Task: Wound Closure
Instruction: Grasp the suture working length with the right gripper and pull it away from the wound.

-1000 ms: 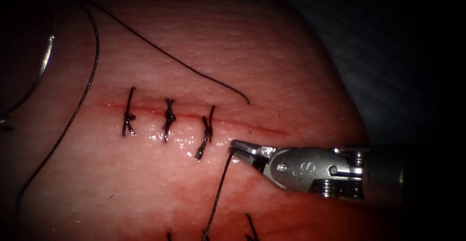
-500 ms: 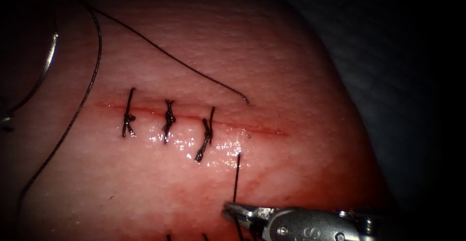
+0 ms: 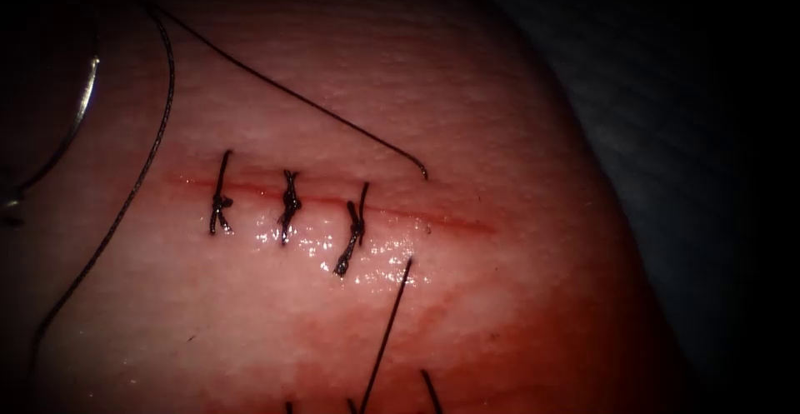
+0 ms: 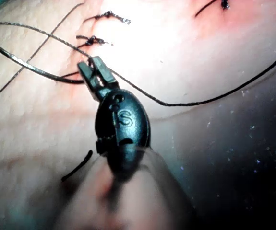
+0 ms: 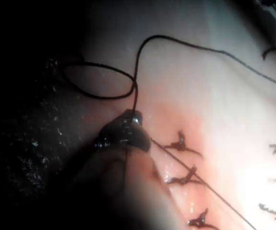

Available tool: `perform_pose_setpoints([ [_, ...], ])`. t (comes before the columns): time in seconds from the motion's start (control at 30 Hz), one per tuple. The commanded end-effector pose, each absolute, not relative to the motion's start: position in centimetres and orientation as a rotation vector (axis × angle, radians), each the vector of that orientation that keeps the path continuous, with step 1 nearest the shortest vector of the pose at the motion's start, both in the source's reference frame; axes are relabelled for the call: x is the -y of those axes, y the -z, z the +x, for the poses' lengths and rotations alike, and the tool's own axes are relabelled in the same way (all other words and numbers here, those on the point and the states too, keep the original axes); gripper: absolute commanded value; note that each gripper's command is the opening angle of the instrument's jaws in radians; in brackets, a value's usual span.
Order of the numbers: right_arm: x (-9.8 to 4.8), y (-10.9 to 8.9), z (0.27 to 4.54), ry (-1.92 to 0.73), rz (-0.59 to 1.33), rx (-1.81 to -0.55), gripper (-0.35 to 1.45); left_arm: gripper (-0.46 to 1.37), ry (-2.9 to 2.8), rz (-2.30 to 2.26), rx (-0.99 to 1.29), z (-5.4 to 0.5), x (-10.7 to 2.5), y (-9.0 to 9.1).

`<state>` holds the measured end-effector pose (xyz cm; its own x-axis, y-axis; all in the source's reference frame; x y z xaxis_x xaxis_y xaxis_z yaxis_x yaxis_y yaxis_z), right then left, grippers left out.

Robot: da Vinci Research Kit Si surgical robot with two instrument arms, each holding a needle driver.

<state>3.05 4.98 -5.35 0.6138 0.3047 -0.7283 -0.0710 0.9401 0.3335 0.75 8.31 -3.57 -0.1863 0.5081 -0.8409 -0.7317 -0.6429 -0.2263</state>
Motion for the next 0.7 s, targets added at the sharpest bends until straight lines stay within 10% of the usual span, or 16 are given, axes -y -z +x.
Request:
perform_pose_setpoints([
  [0.03, -4.89, 5.43, 3.12, -0.206, 0.295, -0.881, -0.35, -0.35, -1.923, -1.243, -0.281, 0.75, -8.30, 3.57],
  [0.67, -4.44, 5.72, 3.26, -0.136, 0.356, -0.915, -0.35, -0.35, -1.928, -1.239, -0.281, 0.73, -8.28, 3.56],
  [0.7, -4.50, 5.71, 3.24, -0.139, 0.315, -0.948, -0.07, -0.35, -1.928, -1.239, -0.282, 0.73, -8.28, 3.55],
])
